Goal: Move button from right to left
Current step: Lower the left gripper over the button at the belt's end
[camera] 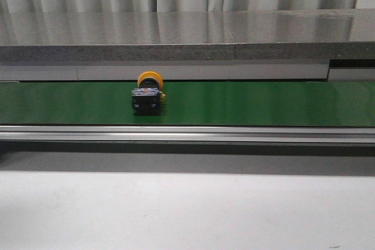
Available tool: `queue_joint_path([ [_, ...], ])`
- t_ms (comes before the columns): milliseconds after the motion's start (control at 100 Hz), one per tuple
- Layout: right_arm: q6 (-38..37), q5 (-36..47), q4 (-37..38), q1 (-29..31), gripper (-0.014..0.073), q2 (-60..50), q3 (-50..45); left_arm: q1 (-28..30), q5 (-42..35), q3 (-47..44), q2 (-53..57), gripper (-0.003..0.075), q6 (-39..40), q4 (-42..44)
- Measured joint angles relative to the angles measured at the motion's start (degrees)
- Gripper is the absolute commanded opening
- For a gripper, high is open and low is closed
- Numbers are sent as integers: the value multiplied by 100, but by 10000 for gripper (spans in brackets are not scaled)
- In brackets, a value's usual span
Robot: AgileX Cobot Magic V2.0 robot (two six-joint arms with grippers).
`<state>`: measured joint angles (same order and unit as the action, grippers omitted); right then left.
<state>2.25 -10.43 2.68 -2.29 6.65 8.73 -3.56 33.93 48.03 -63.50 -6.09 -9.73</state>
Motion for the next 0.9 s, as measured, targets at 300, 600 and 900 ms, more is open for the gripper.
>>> queue_joint_path([
  [300, 0, 0, 0, 0, -67, 0, 0, -761, 488, 1095, -1266, 640, 418, 78],
  [600, 0, 0, 0, 0, -67, 0, 0, -1234, 830, 1889, -2305, 640, 1206, 485],
  [900, 0, 0, 0, 0, -67, 0, 0, -1523, 1057, 2347, -2869, 640, 1487, 596],
])
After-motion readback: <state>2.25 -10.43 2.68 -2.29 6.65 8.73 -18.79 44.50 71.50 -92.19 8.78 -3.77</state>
